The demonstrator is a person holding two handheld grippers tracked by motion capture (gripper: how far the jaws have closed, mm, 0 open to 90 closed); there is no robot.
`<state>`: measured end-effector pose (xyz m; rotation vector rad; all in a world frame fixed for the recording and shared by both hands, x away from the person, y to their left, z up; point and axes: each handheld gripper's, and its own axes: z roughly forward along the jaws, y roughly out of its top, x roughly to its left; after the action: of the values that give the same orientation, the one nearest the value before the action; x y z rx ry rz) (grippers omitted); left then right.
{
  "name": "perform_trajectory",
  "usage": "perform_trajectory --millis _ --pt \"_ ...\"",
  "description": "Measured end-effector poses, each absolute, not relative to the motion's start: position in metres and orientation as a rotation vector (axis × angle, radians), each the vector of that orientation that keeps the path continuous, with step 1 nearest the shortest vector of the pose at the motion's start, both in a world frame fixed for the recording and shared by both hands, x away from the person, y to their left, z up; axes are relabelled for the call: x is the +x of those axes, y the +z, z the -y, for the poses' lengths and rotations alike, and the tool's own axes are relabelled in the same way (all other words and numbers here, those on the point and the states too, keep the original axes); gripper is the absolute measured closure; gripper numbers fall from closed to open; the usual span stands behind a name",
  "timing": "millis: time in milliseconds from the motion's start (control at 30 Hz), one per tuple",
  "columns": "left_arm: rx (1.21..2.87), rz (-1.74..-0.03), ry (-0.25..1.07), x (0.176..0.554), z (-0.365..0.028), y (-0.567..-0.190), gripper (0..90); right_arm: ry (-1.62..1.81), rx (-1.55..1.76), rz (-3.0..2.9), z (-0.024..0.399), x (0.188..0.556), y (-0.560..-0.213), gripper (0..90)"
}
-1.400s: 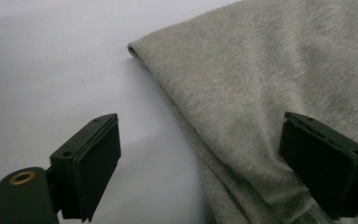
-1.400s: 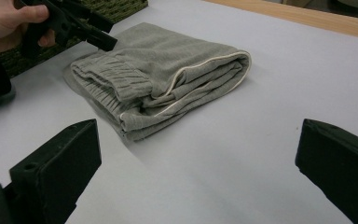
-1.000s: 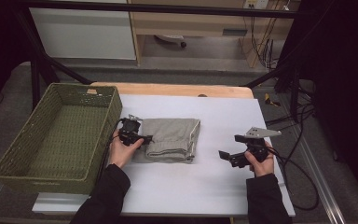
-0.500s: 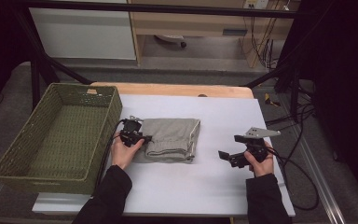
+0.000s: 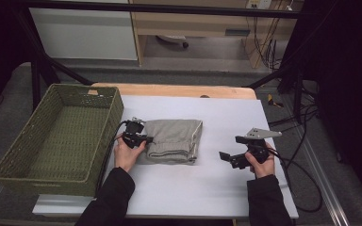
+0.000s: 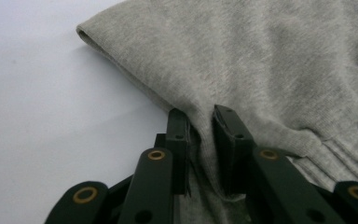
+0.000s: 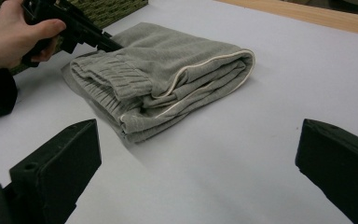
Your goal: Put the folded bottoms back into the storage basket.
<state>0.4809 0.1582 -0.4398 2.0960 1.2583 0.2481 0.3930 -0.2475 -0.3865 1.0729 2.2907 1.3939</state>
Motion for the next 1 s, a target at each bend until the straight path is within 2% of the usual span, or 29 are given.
perform_trajectory --millis 500,1000 --pt "2.095 -1.259 0.262 0.48 -0.157 -0.441 76.7 1.357 1.109 -2.286 0.23 0.405 -0.392 0.7" --pt "2.101 -1.254 0.265 0.48 -0.157 -0.441 76.6 1.287 1.148 -2.294 0.197 0.431 -0.4 1.4"
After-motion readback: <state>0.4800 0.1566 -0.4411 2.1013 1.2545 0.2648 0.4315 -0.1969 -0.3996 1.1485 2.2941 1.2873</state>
